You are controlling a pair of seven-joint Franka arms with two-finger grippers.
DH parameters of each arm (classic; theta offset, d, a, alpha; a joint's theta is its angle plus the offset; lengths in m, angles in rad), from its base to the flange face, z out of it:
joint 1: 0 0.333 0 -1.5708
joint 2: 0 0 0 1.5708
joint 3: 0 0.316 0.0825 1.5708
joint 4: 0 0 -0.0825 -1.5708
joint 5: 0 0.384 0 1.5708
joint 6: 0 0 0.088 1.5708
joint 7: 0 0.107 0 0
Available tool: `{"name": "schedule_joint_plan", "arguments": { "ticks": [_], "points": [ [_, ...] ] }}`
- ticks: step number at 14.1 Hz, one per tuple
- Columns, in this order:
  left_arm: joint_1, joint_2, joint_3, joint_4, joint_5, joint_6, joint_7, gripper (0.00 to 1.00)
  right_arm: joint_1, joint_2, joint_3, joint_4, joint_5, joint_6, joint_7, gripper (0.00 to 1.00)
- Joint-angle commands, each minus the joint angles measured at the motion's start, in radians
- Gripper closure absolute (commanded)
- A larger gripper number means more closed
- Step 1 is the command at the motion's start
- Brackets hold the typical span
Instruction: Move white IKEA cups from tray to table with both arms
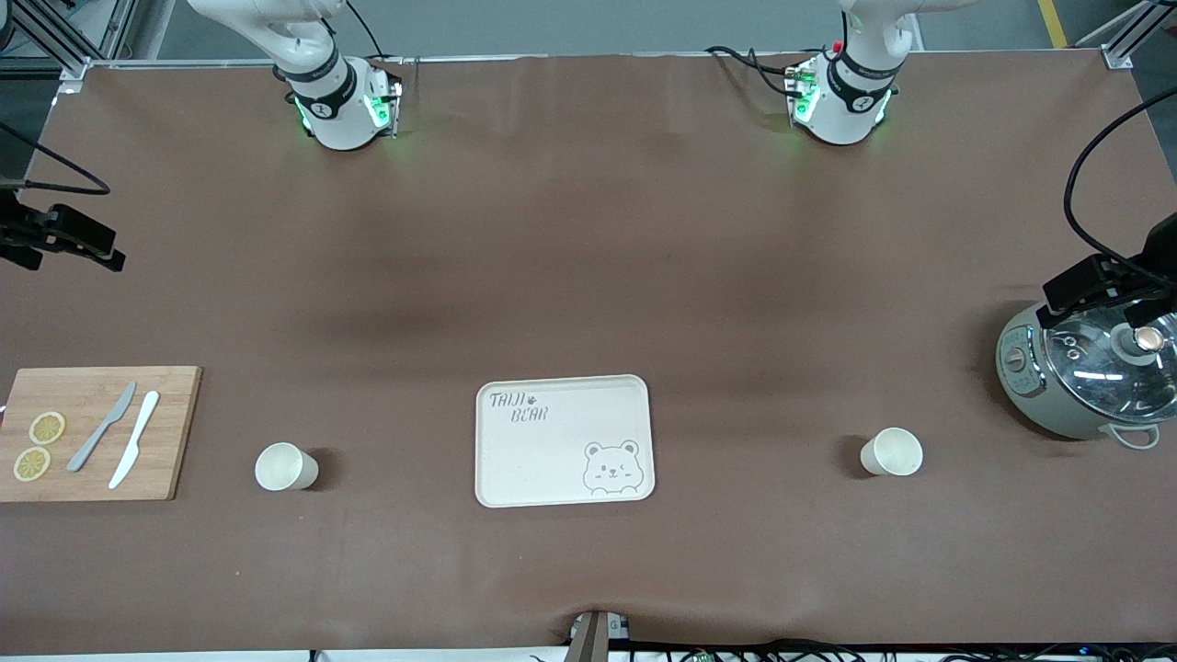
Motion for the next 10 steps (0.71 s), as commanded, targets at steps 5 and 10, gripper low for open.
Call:
{"name": "schedule_joint_plan", "arguments": {
  "ticks": [5, 10],
  "points": [
    [0.006, 0.001, -0.005, 0.008, 0.023, -0.003, 0.001, 0.00, -0.006, 0.001, 0.008, 0.018, -0.019, -0.008, 0.008, 0.00],
    [0.005, 0.001, -0.008, 0.010, 0.020, -0.015, 0.001, 0.00, -0.006, 0.000, 0.008, 0.042, -0.018, -0.014, 0.011, 0.00]
  ]
}}
